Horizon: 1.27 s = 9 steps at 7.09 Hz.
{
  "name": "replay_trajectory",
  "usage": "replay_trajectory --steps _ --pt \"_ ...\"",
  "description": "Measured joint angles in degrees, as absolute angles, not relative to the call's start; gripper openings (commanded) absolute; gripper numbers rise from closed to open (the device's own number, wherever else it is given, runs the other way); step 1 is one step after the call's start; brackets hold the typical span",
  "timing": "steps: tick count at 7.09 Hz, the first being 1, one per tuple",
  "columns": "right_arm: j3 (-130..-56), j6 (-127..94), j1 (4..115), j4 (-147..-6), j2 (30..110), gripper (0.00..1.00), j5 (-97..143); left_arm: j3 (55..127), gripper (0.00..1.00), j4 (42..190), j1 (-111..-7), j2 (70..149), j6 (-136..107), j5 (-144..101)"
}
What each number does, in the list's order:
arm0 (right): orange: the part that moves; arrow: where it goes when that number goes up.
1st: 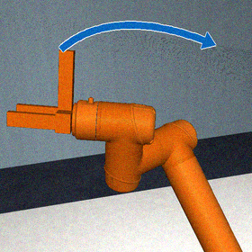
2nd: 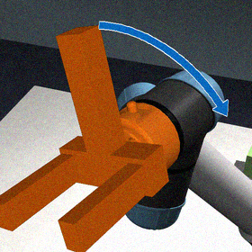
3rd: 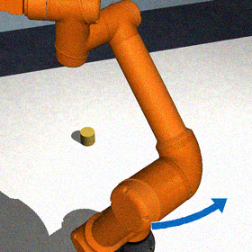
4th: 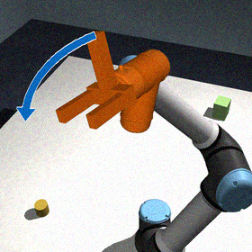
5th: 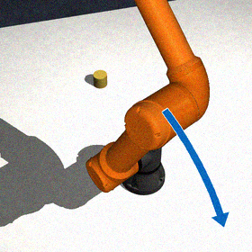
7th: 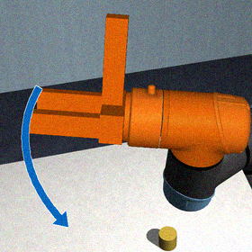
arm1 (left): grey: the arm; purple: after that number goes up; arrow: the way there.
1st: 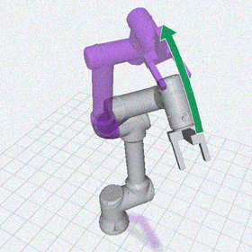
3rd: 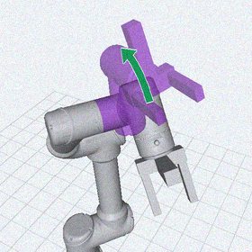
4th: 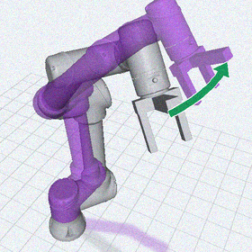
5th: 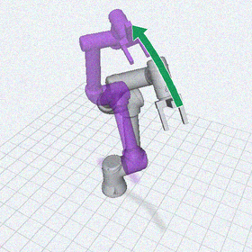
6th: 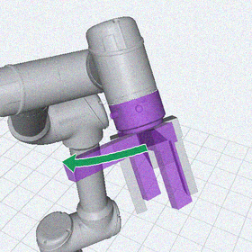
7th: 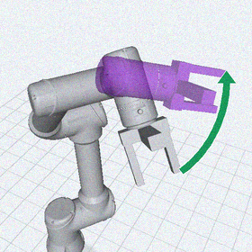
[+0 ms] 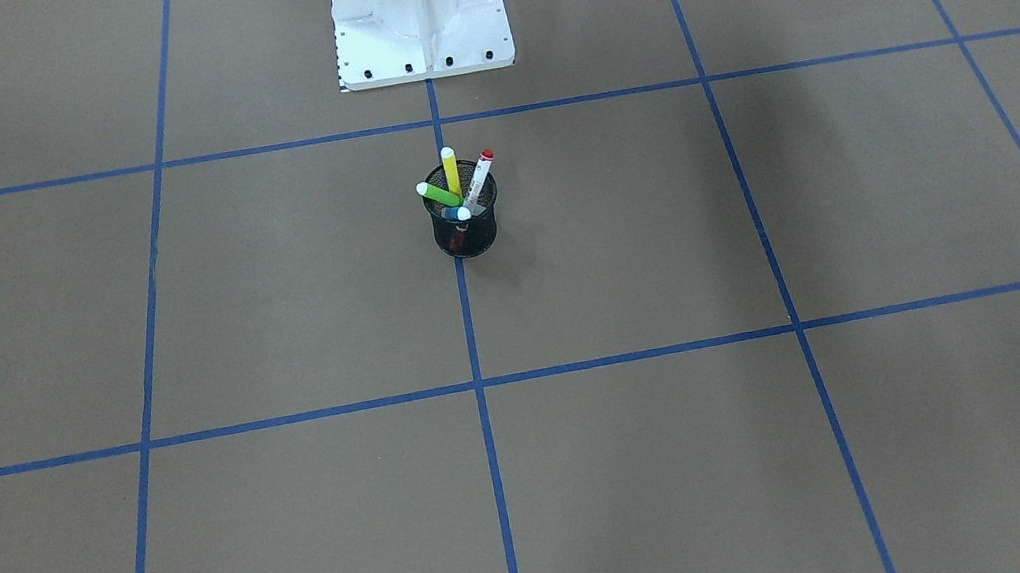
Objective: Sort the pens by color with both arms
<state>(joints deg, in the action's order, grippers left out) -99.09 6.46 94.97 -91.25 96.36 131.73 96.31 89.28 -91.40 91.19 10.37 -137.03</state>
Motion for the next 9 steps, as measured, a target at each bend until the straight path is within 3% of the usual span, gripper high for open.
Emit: replay_trajectory --steps 9 --pt "-97.9 5.6 94.8 -78.2 97.3 0.99 142.1 99.4 1.0 89.7 -91.3 91.8 10.5 -139.3"
